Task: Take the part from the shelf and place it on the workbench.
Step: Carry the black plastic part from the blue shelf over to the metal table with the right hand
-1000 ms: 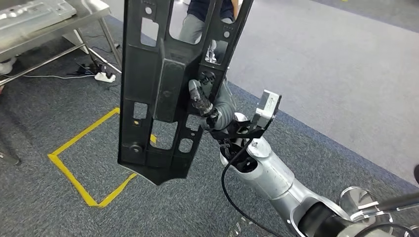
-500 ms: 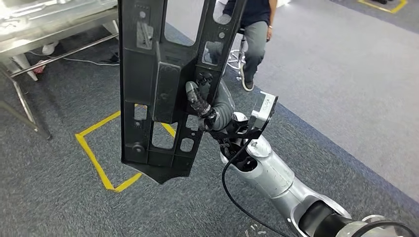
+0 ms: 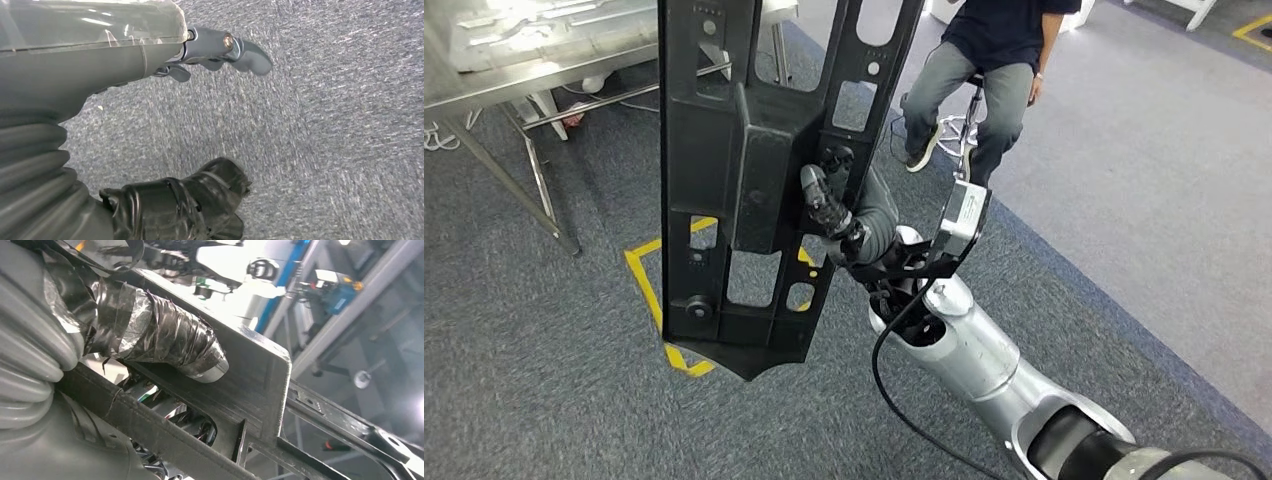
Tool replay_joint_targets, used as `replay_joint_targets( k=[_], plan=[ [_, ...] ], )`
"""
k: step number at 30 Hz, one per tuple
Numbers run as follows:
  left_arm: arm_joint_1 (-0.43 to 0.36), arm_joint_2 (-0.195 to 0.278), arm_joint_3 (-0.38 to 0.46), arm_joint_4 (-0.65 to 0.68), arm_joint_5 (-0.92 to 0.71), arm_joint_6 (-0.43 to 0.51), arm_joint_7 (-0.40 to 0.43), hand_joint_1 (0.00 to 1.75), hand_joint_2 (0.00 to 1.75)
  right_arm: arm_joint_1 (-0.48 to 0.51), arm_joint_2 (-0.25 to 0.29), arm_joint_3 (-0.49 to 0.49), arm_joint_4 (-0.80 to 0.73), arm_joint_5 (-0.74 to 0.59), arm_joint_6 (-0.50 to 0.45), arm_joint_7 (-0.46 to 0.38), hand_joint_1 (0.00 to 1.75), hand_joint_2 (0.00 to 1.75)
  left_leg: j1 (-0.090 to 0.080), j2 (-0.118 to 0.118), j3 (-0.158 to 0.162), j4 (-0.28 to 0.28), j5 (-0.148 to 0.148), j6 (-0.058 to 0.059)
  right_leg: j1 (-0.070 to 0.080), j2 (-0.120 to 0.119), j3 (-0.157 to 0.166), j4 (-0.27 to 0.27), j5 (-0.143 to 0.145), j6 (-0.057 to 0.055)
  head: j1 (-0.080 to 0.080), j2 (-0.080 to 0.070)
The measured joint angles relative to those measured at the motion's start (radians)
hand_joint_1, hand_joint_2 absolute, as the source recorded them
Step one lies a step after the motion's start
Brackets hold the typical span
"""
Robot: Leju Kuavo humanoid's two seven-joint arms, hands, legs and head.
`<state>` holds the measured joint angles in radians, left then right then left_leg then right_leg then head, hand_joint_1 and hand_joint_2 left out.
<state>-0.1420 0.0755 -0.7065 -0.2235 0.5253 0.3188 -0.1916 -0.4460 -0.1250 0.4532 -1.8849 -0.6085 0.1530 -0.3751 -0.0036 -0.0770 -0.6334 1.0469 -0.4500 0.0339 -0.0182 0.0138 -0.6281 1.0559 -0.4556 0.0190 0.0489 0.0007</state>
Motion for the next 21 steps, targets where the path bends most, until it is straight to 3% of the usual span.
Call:
replay_joint_targets(
  k=[4,6,8,9,10,12,13,15,18,19,21],
  plan=[
    [0.0,0.0,0.0,0.0,0.0,0.0,0.0,0.0,1.75,0.001,0.0,0.0,0.0,-0.002,0.0,-0.001,1.75,1.75,0.001,0.0,0.0,-0.001,0.001,-0.002,0.0,0.0,-0.001,0.001,0.001,-0.002,0.0,0.0],
    [0.001,0.0,0.0,0.0,0.001,0.0,-0.001,0.0,1.75,0.0,0.001,0.0,0.0,-0.006,0.0,-0.004,1.75,1.75,0.002,0.011,-0.002,0.007,-0.006,-0.01,-0.001,-0.002,0.005,-0.005,0.001,-0.01,-0.002,0.0],
    [0.001,-0.001,0.0,0.0,0.002,0.0,-0.001,0.0,1.75,0.001,0.003,0.0,0.003,-0.012,0.001,-0.006,1.75,1.75,0.009,0.045,-0.076,0.134,-0.043,-0.032,-0.005,-0.012,0.025,-0.016,-0.006,-0.025,-0.005,0.0],
    [0.0,-0.001,0.0,0.0,0.003,0.0,-0.001,0.0,1.75,0.002,0.003,0.0,0.004,-0.013,0.001,-0.007,1.75,1.75,0.013,0.063,-0.105,0.176,-0.044,-0.04,-0.008,-0.018,0.037,-0.021,-0.012,-0.029,-0.007,0.0],
    [0.0,-0.001,0.0,0.0,0.003,0.0,-0.001,0.0,1.75,0.003,0.003,0.0,0.005,-0.013,0.001,-0.007,1.75,1.75,0.016,0.07,-0.12,0.185,-0.026,-0.044,-0.008,-0.023,0.046,-0.021,-0.019,-0.029,-0.007,0.0],
    [0.0,0.0,0.0,0.0,0.003,0.0,-0.001,0.0,1.75,0.002,0.003,0.0,0.005,-0.013,0.001,-0.008,1.75,1.75,0.013,0.078,-0.062,0.058,0.034,-0.038,-0.007,-0.026,0.058,-0.022,-0.029,-0.022,-0.007,0.0],
    [-0.002,0.0,0.0,0.0,0.003,0.0,-0.001,0.0,1.75,0.001,0.003,0.0,0.005,-0.013,0.001,-0.009,1.75,1.75,0.009,0.08,-0.04,0.014,0.044,-0.033,-0.006,-0.027,0.062,-0.023,-0.033,-0.017,-0.008,0.0],
    [-0.003,0.0,0.0,0.0,0.003,0.0,-0.001,0.0,1.75,0.001,0.003,0.0,0.005,-0.013,0.001,-0.009,1.75,1.75,0.002,0.081,-0.023,-0.012,0.034,-0.022,-0.003,-0.03,0.066,-0.028,-0.038,-0.006,-0.009,0.0],
    [-0.002,0.0,0.0,0.0,0.004,0.0,-0.001,0.0,1.75,-0.001,0.003,0.0,0.004,-0.013,0.001,-0.01,1.75,1.75,0.006,0.075,-0.003,-0.03,0.029,-0.003,-0.003,-0.031,0.073,-0.022,-0.051,0.011,-0.008,0.0],
    [-0.003,0.0,0.0,0.0,0.003,0.0,-0.001,0.0,1.75,-0.002,0.003,0.0,0.004,-0.013,0.001,-0.01,1.75,1.75,0.009,0.074,0.007,-0.037,0.028,0.003,-0.002,-0.028,0.06,0.009,-0.065,0.014,-0.007,0.0],
    [-0.005,0.0,0.0,0.0,0.003,0.0,-0.002,0.0,1.75,-0.002,0.003,0.0,0.004,-0.013,0.001,-0.011,1.75,1.75,0.009,0.072,0.02,-0.042,0.021,0.014,-0.001,-0.022,-0.012,0.132,-0.108,0.015,-0.007,0.0]
  ],
)
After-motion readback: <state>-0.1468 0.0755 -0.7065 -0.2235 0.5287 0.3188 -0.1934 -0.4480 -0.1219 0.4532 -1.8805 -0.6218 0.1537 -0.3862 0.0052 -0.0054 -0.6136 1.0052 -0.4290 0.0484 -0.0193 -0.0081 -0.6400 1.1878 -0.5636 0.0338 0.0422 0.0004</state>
